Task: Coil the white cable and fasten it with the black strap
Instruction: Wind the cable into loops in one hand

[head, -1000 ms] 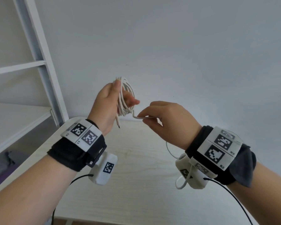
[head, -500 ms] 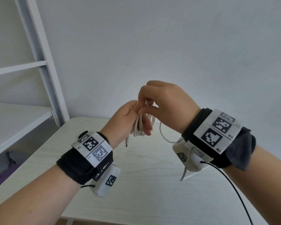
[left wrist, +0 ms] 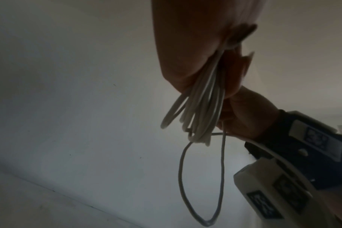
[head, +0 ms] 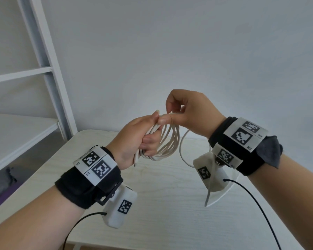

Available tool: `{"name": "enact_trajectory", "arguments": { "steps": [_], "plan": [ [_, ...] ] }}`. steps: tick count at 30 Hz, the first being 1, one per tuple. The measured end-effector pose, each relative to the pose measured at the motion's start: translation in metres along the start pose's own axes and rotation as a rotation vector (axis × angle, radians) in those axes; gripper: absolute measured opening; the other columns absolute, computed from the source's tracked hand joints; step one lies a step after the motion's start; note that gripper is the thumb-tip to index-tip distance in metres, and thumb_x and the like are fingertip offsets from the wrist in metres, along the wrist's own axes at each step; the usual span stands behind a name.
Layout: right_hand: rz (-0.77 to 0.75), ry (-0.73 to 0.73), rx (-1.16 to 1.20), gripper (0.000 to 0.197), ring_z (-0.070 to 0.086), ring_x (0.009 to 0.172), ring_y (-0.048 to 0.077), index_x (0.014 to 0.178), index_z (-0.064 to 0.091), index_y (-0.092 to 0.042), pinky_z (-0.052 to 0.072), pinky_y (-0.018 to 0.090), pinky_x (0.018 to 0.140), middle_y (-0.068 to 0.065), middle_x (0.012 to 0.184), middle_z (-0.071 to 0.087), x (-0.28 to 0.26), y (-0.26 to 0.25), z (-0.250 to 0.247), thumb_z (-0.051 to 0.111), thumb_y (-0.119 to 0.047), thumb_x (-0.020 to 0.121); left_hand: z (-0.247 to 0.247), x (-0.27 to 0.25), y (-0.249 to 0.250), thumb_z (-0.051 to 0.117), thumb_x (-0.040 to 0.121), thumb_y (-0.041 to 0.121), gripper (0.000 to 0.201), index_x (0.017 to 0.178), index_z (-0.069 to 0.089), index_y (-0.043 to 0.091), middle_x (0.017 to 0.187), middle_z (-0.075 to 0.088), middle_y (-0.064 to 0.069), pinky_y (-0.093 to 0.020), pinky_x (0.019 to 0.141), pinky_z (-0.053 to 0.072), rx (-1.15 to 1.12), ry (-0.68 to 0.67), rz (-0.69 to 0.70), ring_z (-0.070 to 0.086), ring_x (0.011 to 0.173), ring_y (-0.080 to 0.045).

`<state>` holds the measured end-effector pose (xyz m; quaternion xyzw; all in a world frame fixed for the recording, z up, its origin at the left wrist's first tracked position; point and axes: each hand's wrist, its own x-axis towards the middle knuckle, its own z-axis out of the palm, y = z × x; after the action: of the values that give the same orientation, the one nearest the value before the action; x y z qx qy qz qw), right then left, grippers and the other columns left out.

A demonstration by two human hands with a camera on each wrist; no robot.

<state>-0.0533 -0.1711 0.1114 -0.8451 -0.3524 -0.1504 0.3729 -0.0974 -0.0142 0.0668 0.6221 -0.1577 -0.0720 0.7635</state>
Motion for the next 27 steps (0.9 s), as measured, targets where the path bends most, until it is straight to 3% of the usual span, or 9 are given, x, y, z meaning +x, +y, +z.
{"name": "enact_trajectory", "arguments": {
  "steps": [2, 4, 8, 13, 17, 22, 27],
  "plan": [
    [0.023, -0.016, 0.042, 0.041, 0.045, 0.056, 0.01, 0.069, 0.055, -0.017, 0.043, 0.03, 0.058, -0.003, 0.061, 0.052, 0.0, 0.003, 0.003, 0.074, -0.05, 0.057, -0.003, 0.0, -0.001, 0.042, 0.093, 0.04, 0.034, 0.072, 0.046, 0.014, 0.04, 0.025, 0.009, -0.016, 0.036, 0.023, -0.024, -0.003, -0.024, 0.019, 0.032, -0.004],
    [0.03, -0.034, 0.063, 0.042, 0.047, 0.057, 0.01, 0.069, 0.056, -0.014, 0.044, 0.031, 0.06, -0.004, 0.061, 0.053, 0.0, 0.006, 0.003, 0.071, -0.051, 0.059, -0.007, 0.0, -0.002, 0.045, 0.089, 0.042, 0.033, 0.072, 0.048, 0.013, 0.039, 0.025, 0.01, -0.015, 0.035, 0.021, -0.063, -0.02, -0.043, 0.019, 0.032, -0.003],
    [0.046, -0.007, 0.096, 0.028, 0.043, 0.048, 0.0, 0.068, 0.056, -0.009, 0.036, 0.01, 0.052, -0.01, 0.056, 0.049, 0.002, 0.016, -0.003, 0.073, -0.032, 0.073, -0.017, -0.001, -0.002, 0.045, 0.086, 0.042, 0.034, 0.068, 0.052, 0.014, 0.038, 0.026, 0.011, -0.014, 0.033, 0.021, -0.148, -0.041, -0.068, 0.02, 0.03, -0.002],
    [0.04, -0.005, 0.092, 0.028, 0.042, 0.043, 0.0, 0.07, 0.058, -0.001, 0.035, 0.008, 0.049, -0.008, 0.052, 0.046, -0.002, 0.024, -0.005, 0.07, -0.026, 0.077, -0.028, 0.0, 0.003, 0.043, 0.088, 0.04, 0.037, 0.065, 0.056, 0.014, 0.038, 0.022, 0.011, -0.016, 0.032, 0.018, -0.31, -0.089, -0.076, 0.019, 0.029, -0.002],
    [0.103, 0.057, 0.029, 0.023, 0.04, 0.043, 0.003, 0.069, 0.056, -0.006, 0.036, 0.012, 0.05, -0.005, 0.05, 0.044, -0.007, 0.045, -0.013, 0.065, -0.022, 0.083, -0.053, 0.005, 0.014, 0.027, 0.102, 0.036, 0.046, 0.094, 0.055, 0.001, 0.055, 0.034, -0.001, -0.027, 0.047, 0.028, -0.72, -0.421, -0.131, 0.032, 0.047, -0.013],
    [0.144, 0.064, 0.068, 0.016, 0.04, 0.041, 0.003, 0.074, 0.062, -0.011, 0.035, 0.01, 0.046, -0.005, 0.049, 0.047, -0.013, 0.055, -0.01, 0.058, -0.018, 0.088, -0.06, 0.005, 0.016, 0.023, 0.103, 0.039, 0.048, 0.096, 0.052, 0.002, 0.058, 0.037, -0.002, -0.027, 0.051, 0.028, -0.765, -0.458, -0.087, 0.034, 0.05, -0.015],
    [0.238, 0.048, 0.096, 0.019, 0.044, 0.042, 0.009, 0.082, 0.067, -0.02, 0.043, 0.024, 0.049, -0.007, 0.045, 0.052, -0.02, 0.068, -0.005, 0.051, -0.024, 0.092, -0.055, 0.005, 0.019, 0.026, 0.102, 0.042, 0.045, 0.091, 0.049, 0.005, 0.054, 0.036, 0.001, -0.025, 0.047, 0.031, -0.92, -0.439, -0.044, 0.032, 0.046, -0.013]
  ]
}}
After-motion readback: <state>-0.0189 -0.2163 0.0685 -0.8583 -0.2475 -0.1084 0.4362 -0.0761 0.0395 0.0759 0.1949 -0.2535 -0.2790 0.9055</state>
